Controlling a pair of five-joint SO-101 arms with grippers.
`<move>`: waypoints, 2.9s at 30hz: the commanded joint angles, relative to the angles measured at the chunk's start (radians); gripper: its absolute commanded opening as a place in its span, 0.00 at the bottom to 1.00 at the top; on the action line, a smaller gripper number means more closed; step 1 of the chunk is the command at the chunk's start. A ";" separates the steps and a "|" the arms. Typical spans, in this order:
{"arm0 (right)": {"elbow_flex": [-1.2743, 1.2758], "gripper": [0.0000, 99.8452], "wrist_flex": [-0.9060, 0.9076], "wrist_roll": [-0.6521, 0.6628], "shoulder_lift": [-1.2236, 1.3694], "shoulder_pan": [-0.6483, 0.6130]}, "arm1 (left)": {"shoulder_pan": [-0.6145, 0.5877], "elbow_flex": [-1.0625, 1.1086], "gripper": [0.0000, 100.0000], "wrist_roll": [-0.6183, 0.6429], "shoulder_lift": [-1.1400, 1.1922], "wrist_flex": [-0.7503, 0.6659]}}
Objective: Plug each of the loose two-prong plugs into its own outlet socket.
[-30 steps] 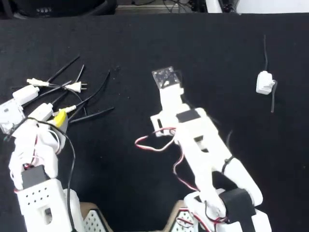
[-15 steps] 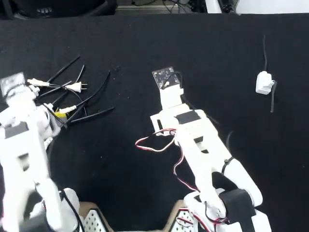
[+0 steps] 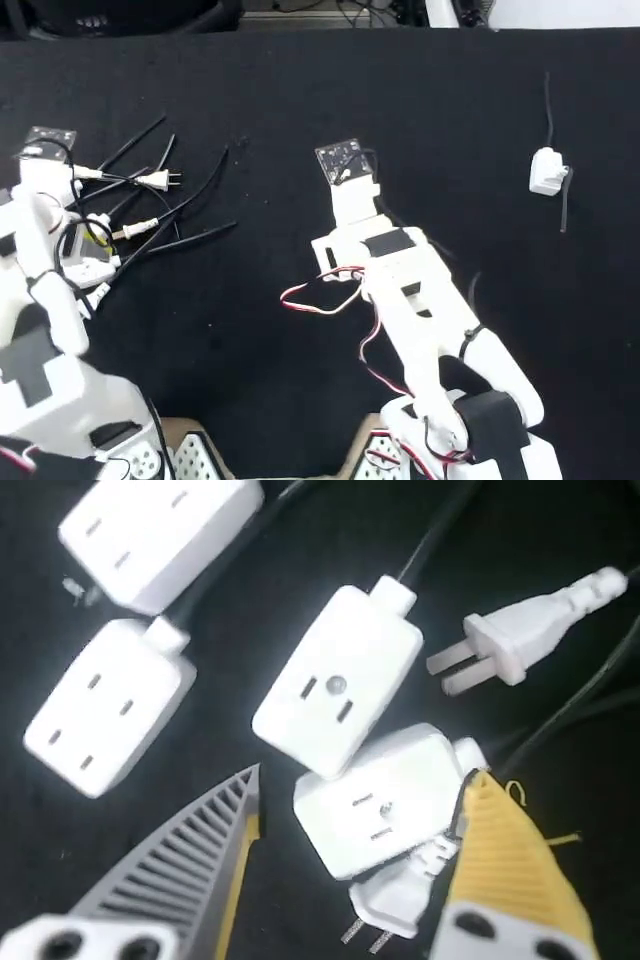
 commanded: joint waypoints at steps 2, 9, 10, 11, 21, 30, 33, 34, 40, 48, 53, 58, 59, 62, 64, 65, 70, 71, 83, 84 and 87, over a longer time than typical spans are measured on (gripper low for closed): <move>-0.002 0.19 -0.015 0.002 -0.033 0.000 | -0.016 -0.082 0.32 -0.078 0.081 0.011; -0.002 0.19 -0.018 0.002 -0.033 0.000 | -0.001 -0.084 0.32 -0.140 0.103 0.123; -0.002 0.19 -0.018 0.002 -0.033 0.000 | 0.008 -0.091 0.32 -0.143 0.103 0.143; -0.002 0.19 -0.018 0.002 -0.033 0.000 | 0.015 -0.097 0.31 -0.141 0.103 0.155; -0.002 0.19 -0.018 0.002 -0.033 0.000 | 0.012 -0.107 0.05 -0.137 0.092 0.169; 0.005 0.19 -0.020 0.002 -0.033 0.000 | 0.018 -0.119 0.04 -0.037 -0.147 0.272; 0.013 0.19 -0.038 0.002 -0.033 0.000 | 0.028 -0.116 0.04 -0.095 -0.275 0.377; 0.015 0.19 -0.043 0.002 -0.033 0.000 | 0.031 -0.108 0.04 -0.112 -0.316 0.405; 0.028 0.19 -0.049 0.002 -0.038 0.002 | 0.071 -0.108 0.04 -0.133 -0.489 0.559; 0.021 0.18 -0.049 -0.018 -0.041 0.120 | 0.309 -0.107 0.04 -0.021 -0.643 0.758; 0.005 0.18 -0.044 -0.110 -0.042 0.196 | 0.530 0.022 0.04 0.152 -0.730 0.683; 0.005 0.19 -0.048 -0.127 -0.042 0.247 | 0.700 0.338 0.04 0.262 -0.747 0.388; 0.005 0.19 -0.048 -0.126 -0.042 0.247 | 0.722 0.400 0.04 0.281 -0.752 0.313; 0.005 0.19 -0.048 -0.123 -0.042 0.247 | 0.759 0.559 0.04 0.318 -0.756 0.114; 0.005 0.19 -0.048 -0.121 -0.041 0.247 | 0.763 0.644 0.05 0.319 -0.756 0.003; 0.005 0.19 -0.048 -0.121 -0.041 0.247 | 0.759 0.676 0.08 0.321 -0.756 -0.037; 0.005 0.19 -0.049 -0.121 -0.041 0.247 | 0.727 0.731 0.27 0.324 -0.758 -0.095; 0.005 0.19 -0.049 -0.121 -0.041 0.247 | 0.710 0.727 0.28 0.324 -0.758 -0.095; 0.005 0.19 -0.049 -0.120 -0.039 0.247 | 0.447 0.555 0.25 0.318 -0.746 0.014; 0.005 0.19 -0.049 -0.120 -0.039 0.247 | 0.447 0.573 0.25 0.318 -0.746 0.011; 0.005 0.19 -0.049 -0.120 -0.039 0.247 | 0.476 0.616 0.25 0.318 -0.746 0.011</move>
